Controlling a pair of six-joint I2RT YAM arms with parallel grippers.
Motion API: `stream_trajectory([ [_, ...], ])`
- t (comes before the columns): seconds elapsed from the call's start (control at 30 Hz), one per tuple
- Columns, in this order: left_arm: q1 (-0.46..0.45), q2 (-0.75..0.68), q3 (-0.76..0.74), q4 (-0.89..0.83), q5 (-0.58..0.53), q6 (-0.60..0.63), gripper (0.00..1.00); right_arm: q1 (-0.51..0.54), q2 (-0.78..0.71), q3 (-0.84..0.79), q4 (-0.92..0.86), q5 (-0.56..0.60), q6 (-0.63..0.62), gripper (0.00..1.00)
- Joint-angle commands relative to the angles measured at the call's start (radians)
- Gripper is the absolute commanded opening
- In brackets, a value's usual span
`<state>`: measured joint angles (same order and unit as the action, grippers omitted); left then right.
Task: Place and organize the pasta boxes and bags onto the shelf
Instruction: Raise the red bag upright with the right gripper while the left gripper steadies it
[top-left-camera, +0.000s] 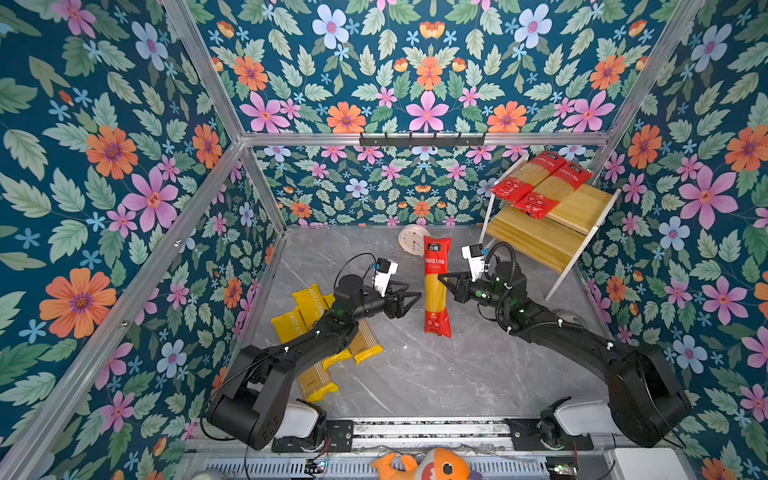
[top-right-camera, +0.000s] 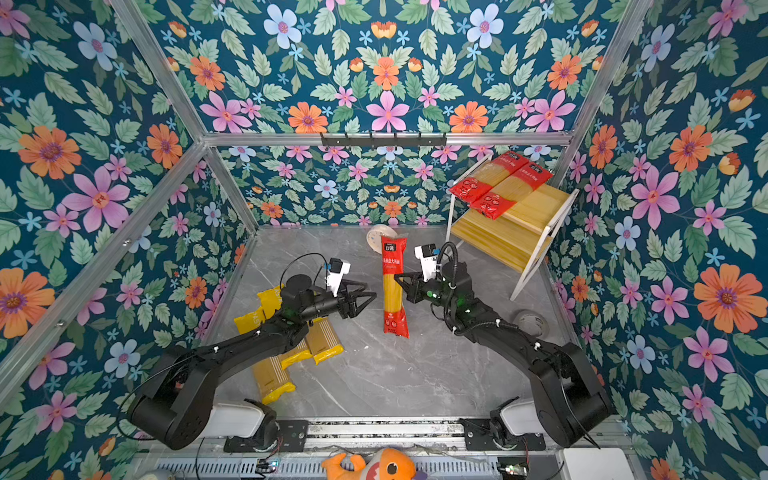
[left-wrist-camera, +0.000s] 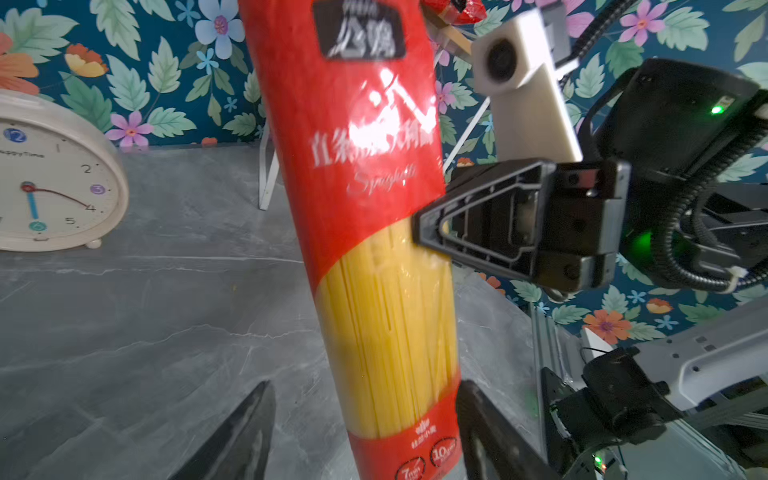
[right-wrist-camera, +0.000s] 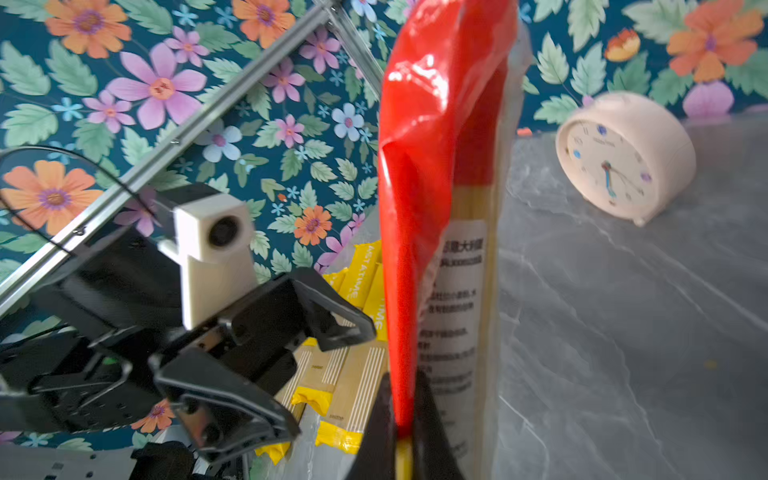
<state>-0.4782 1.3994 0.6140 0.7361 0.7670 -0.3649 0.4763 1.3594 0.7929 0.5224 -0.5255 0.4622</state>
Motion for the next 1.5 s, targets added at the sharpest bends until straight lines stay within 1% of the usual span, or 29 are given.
stream_trajectory([
  [0.0,0.000,0.028,0.015,0.128,0.088,-0.037,0.73,-0.006,-0.024,0.034,0.140,-0.088,-0.062,0.00],
  [0.1,0.000,0.072,0.056,0.194,0.137,-0.095,0.74,-0.007,-0.026,0.072,0.148,-0.148,-0.065,0.00],
  [0.27,-0.002,0.113,0.102,0.248,0.186,-0.119,0.74,-0.007,-0.032,0.116,0.180,-0.233,-0.048,0.00],
  [0.4,-0.006,0.149,0.112,0.404,0.228,-0.227,0.73,-0.007,-0.028,0.146,0.203,-0.304,-0.023,0.00],
  [0.5,-0.019,0.175,0.125,0.520,0.248,-0.305,0.71,-0.008,-0.020,0.154,0.208,-0.317,-0.025,0.00],
  [0.67,-0.032,0.185,0.140,0.531,0.266,-0.319,0.61,-0.008,0.003,0.158,0.223,-0.317,-0.025,0.00],
  [0.8,-0.031,0.187,0.156,0.507,0.295,-0.320,0.47,-0.010,0.033,0.167,0.238,-0.311,-0.018,0.00],
  [0.9,-0.030,0.189,0.169,0.456,0.295,-0.290,0.35,-0.016,0.057,0.165,0.270,-0.292,0.013,0.00],
  [0.93,-0.029,0.193,0.177,0.439,0.292,-0.281,0.31,-0.019,0.063,0.163,0.280,-0.292,0.023,0.02],
  [0.97,-0.028,0.197,0.185,0.431,0.289,-0.279,0.28,-0.020,0.068,0.161,0.283,-0.291,0.027,0.06],
  [1.03,-0.024,0.207,0.199,0.421,0.284,-0.283,0.22,-0.021,0.068,0.152,0.279,-0.283,0.029,0.18],
  [1.13,-0.009,0.215,0.214,0.422,0.283,-0.299,0.19,-0.035,0.050,0.118,0.265,-0.262,0.029,0.35],
  [1.17,-0.004,0.213,0.217,0.422,0.279,-0.301,0.19,-0.044,0.040,0.101,0.258,-0.250,0.033,0.39],
  [1.23,0.014,0.206,0.220,0.418,0.272,-0.305,0.19,-0.061,0.010,0.050,0.242,-0.205,0.040,0.45],
  [1.3,0.035,0.197,0.222,0.409,0.255,-0.310,0.19,-0.068,-0.018,0.010,0.178,-0.148,0.034,0.49],
  [1.37,0.055,0.189,0.234,0.373,0.223,-0.313,0.19,-0.060,-0.038,-0.032,0.119,-0.113,0.014,0.54],
  [1.47,0.071,0.178,0.255,0.313,0.176,-0.315,0.19,-0.029,-0.058,-0.106,0.108,-0.058,0.027,0.63],
])
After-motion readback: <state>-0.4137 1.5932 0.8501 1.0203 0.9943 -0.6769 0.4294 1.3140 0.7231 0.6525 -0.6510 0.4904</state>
